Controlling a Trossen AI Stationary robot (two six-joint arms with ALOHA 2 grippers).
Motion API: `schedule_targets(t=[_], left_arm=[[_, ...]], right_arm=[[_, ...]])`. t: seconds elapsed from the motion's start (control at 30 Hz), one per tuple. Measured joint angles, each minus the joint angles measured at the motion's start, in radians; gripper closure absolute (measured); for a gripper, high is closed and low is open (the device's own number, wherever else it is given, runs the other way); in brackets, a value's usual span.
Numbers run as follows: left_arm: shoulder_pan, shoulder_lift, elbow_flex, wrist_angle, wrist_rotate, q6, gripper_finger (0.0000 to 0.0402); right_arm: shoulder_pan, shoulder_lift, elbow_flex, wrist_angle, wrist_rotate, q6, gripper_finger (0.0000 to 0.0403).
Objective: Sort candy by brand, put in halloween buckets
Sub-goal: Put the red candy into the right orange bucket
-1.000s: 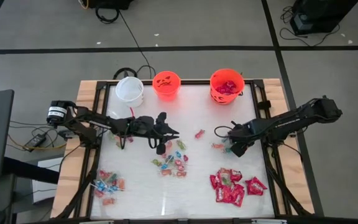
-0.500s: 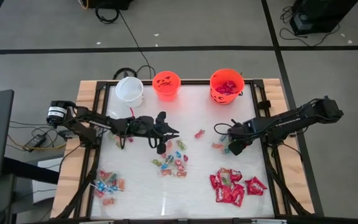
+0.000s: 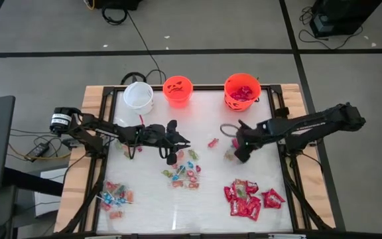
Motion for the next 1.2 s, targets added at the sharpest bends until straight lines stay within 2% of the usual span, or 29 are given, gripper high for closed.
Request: schedule_targets(t=[0.17,0.3,0.33,0.47,0.53,0.7,0.77,0.87,0.97,1.2], left_arm=[[0.000,0.000,0.000,0.002,0.005,-0.007,0.0321],[0.000,0.000,0.000,0.002,0.008,-0.009,0.0321],[0.000,0.000,0.000,0.002,0.008,-0.008,0.0321],[0.000,0.000,0.000,-0.018,0.008,0.007,0.0321],[0.002,0.000,0.000,-0.019,0.008,0.009,0.0321],[0.002,0.000,0.000,-0.020,0.008,0.008,0.0321],[0.002,0.000,0.000,-0.023,0.008,0.006,0.0321],[0.002,0.000,0.000,-0.025,0.008,0.005,0.0321],[0.002,0.000,0.000,-0.028,-0.018,0.000,0.0321],[0.018,0.000,0.000,-0.121,-0.080,-0.028,0.0321]], right_arm=[[-0.122,0.000,0.086,-0.011,0.136,-0.116,0.0390],[-0.271,0.000,0.120,0.015,0.236,-0.229,0.0391],[-0.313,0.000,0.128,0.034,0.228,-0.253,0.0391],[-0.450,-0.001,0.154,0.102,0.087,-0.366,0.0392],[-0.501,-0.001,0.181,0.131,0.079,-0.408,0.0393],[-0.640,0.004,0.238,0.163,0.141,-0.465,0.0392],[-0.700,0.024,0.239,0.205,0.103,-0.464,0.0388],[-0.758,0.070,0.239,0.236,0.061,-0.465,0.0365],[-0.795,0.111,0.239,0.229,0.070,-0.484,0.0327],[-0.828,0.137,0.255,0.234,0.037,-0.548,0.0252]])
